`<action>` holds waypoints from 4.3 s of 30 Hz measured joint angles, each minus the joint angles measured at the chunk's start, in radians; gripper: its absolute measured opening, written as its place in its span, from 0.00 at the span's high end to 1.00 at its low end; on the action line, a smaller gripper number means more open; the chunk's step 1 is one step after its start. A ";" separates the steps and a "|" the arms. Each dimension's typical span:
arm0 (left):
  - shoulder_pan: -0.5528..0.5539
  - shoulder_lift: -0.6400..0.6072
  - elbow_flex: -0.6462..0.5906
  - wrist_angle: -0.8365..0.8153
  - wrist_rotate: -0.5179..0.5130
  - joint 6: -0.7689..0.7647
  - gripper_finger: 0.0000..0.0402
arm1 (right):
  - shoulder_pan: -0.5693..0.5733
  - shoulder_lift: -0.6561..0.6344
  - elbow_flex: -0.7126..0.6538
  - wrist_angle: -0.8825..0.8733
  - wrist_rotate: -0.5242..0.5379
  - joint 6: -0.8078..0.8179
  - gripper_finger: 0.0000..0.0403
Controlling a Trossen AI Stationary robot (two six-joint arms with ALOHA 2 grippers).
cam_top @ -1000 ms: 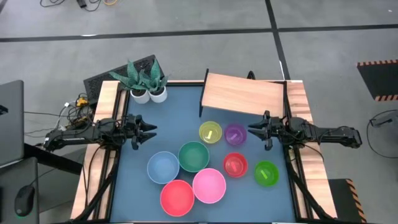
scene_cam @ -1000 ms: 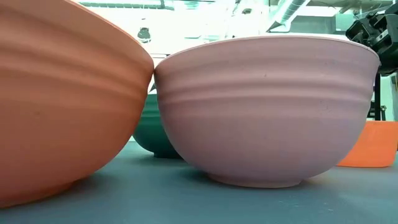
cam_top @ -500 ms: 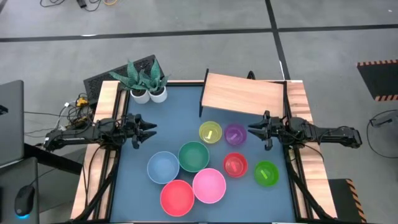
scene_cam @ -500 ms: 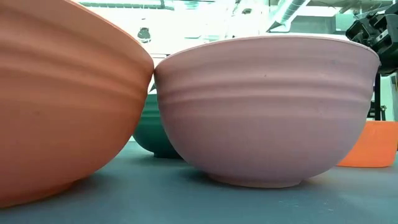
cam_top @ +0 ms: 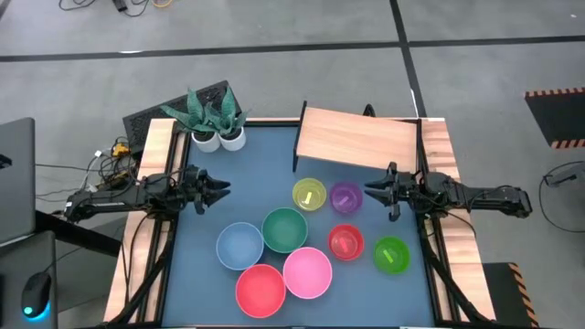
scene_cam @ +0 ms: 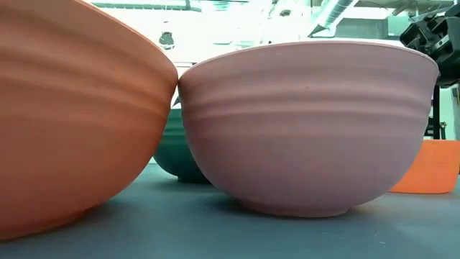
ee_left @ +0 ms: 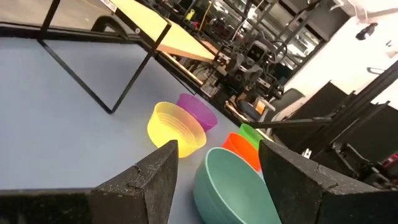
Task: Place and stack bowls onto a shelf
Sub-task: Put the small violet bowl on the shelf
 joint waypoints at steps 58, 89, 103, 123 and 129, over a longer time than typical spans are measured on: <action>0.000 0.000 0.004 0.033 -0.278 -0.223 0.48 | 0.016 0.017 0.226 0.542 -0.129 0.702 0.67; 0.000 0.000 0.004 0.025 -0.286 -0.162 0.48 | 0.327 1.013 0.809 -0.640 -0.076 0.562 0.67; 0.000 0.000 0.005 0.025 -0.287 -0.101 0.48 | 0.258 1.232 0.809 -0.689 -0.119 0.258 0.64; 0.000 0.000 0.005 0.025 -0.282 -0.101 0.48 | 0.173 1.410 0.916 -0.746 0.066 -0.161 0.50; 0.000 0.000 0.005 0.025 -0.283 -0.100 0.48 | 0.157 1.491 0.916 -0.744 0.026 -0.164 0.50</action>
